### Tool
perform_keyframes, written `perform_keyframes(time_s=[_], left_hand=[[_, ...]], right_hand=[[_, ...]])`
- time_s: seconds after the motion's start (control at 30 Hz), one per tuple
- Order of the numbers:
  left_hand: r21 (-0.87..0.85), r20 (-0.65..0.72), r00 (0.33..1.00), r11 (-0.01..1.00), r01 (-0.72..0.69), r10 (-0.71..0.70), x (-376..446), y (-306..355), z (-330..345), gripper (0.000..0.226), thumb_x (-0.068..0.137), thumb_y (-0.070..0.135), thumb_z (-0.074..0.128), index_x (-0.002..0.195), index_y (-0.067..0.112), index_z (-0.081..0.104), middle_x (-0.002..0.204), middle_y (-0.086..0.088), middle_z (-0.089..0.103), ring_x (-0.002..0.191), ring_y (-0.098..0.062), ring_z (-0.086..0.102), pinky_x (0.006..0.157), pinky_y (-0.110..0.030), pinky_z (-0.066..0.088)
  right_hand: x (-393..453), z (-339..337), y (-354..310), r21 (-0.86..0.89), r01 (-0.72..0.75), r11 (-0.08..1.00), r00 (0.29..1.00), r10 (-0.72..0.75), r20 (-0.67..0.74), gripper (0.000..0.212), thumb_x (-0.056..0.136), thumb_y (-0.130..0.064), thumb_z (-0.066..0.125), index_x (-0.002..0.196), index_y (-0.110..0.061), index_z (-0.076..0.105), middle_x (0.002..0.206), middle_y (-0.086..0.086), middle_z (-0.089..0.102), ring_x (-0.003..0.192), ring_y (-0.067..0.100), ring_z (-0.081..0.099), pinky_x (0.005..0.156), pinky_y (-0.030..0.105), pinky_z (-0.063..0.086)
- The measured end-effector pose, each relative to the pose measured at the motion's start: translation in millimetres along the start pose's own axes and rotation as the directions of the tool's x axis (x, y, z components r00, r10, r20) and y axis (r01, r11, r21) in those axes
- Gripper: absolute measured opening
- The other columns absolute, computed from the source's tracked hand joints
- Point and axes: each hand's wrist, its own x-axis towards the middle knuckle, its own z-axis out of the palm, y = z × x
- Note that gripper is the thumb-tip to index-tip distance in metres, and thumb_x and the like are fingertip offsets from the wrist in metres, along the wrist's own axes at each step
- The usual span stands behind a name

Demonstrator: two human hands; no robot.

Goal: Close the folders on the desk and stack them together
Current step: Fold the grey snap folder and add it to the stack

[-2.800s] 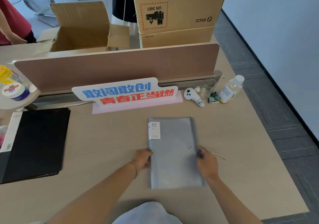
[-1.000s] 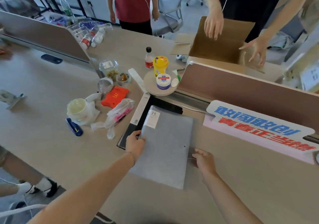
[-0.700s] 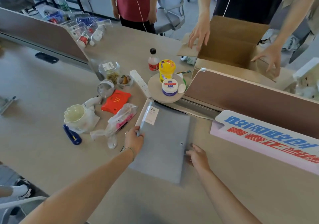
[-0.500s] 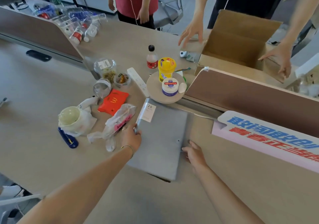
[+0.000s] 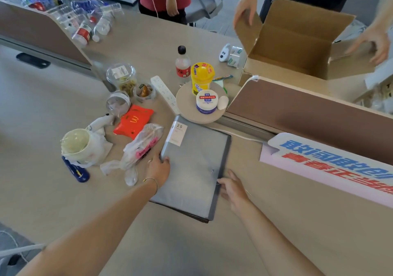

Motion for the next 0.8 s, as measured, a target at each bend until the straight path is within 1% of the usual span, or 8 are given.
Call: perform_keyframes(time_s=[0.07, 0.13, 0.27, 0.4, 0.5, 0.57, 0.7, 0.8], left_hand=[[-0.061, 0.068, 0.997, 0.997, 0.041, -0.037, 4.0, -6.5, -2.6, 0.055, 0.087, 0.046, 0.048, 0.141, 0.038, 0.042, 0.120, -0.007, 0.064, 0.099, -0.028, 0.066, 0.091, -0.044, 0.054], [-0.150, 0.138, 0.985, 0.981, 0.122, -0.102, 8.3, -16.4, -3.9, 0.065, 0.075, 0.057, 0.060, 0.136, 0.038, 0.045, 0.122, -0.003, 0.065, 0.099, -0.026, 0.070, 0.091, -0.046, 0.057], [-0.269, 0.272, 0.937, 0.918, 0.292, -0.218, -11.5, -25.6, -8.0, 0.067, 0.063, 0.041, 0.084, 0.120, 0.015, 0.061, 0.104, -0.010, 0.077, 0.089, -0.031, 0.076, 0.083, -0.051, 0.062], [-0.344, 0.340, 0.915, 0.877, 0.337, -0.218, -47.9, -28.7, -2.2, 0.059, 0.071, 0.026, 0.085, 0.119, 0.007, 0.056, 0.101, -0.013, 0.076, 0.084, -0.029, 0.074, 0.070, -0.039, 0.061], [-0.435, 0.345, 0.912, 0.823, 0.366, -0.223, -73.6, -27.1, 5.5, 0.070, 0.059, 0.025, 0.085, 0.117, 0.005, 0.053, 0.107, -0.021, 0.073, 0.094, -0.039, 0.074, 0.078, -0.052, 0.062], [-0.499, 0.308, 0.928, 0.795, 0.346, -0.210, -94.0, -21.5, 10.7, 0.065, 0.055, 0.021, 0.081, 0.111, 0.004, 0.053, 0.106, -0.025, 0.072, 0.095, -0.043, 0.073, 0.076, -0.057, 0.061], [-0.529, 0.203, 0.975, 0.828, 0.187, -0.091, -134.4, -8.3, 16.7, 0.060, 0.054, 0.009, 0.071, 0.112, 0.002, 0.060, 0.097, -0.022, 0.073, 0.076, -0.037, 0.072, 0.056, -0.040, 0.060], [-0.528, 0.174, 0.984, 0.846, 0.072, 0.025, -156.8, -1.6, 18.8, 0.056, 0.056, 0.006, 0.071, 0.111, 0.009, 0.063, 0.102, -0.022, 0.073, 0.088, -0.044, 0.072, 0.070, -0.050, 0.062]], right_hand=[[3.0, -3.0, 5.3, -0.020, -0.026, 0.999, 0.999, 0.026, 0.022, 0.070, 0.083, -0.004, 0.057, 0.147, -0.022, 0.038, 0.127, 0.001, 0.064, 0.111, 0.022, 0.060, 0.086, 0.035, 0.044], [0.1, -7.3, 8.2, -0.022, -0.037, 0.999, 0.999, 0.038, 0.032, 0.075, 0.083, -0.005, 0.057, 0.151, -0.025, 0.032, 0.135, -0.001, 0.059, 0.117, 0.021, 0.058, 0.085, 0.035, 0.044], [-8.4, -20.5, 12.9, -0.029, -0.008, 1.000, 0.999, 0.009, 0.041, 0.067, 0.084, 0.003, 0.053, 0.146, -0.021, 0.041, 0.120, 0.000, 0.063, 0.093, 0.014, 0.064, 0.064, 0.029, 0.048], [-17.8, -40.4, 21.8, -0.075, 0.006, 0.997, 1.000, -0.004, 0.024, 0.060, 0.086, 0.006, 0.051, 0.142, -0.014, 0.046, 0.097, -0.008, 0.064, 0.082, 0.013, 0.064, 0.062, 0.030, 0.051], [-25.4, -55.9, 31.3, -0.099, -0.021, 0.995, 0.999, 0.024, 0.025, 0.062, 0.088, 0.003, 0.053, 0.147, -0.014, 0.041, 0.101, -0.005, 0.063, 0.079, 0.011, 0.062, 0.078, 0.037, 0.055], [-26.2, -66.6, 39.1, -0.105, -0.036, 0.994, 0.999, 0.040, 0.032, 0.062, 0.089, 0.001, 0.053, 0.147, -0.016, 0.040, 0.103, -0.002, 0.064, 0.080, 0.014, 0.063, 0.079, 0.035, 0.054], [-25.4, -89.1, 53.0, -0.234, -0.041, 0.971, 0.999, 0.045, 0.009, 0.060, 0.090, -0.006, 0.054, 0.148, -0.015, 0.041, 0.112, 0.009, 0.066, 0.091, 0.024, 0.063, 0.087, 0.039, 0.053], [-37.8, -107.4, 52.6, -0.261, -0.006, 0.965, 1.000, 0.014, 0.028, 0.060, 0.089, -0.012, 0.060, 0.146, -0.018, 0.041, 0.098, 0.007, 0.066, 0.076, 0.021, 0.056, 0.065, 0.030, 0.043]])
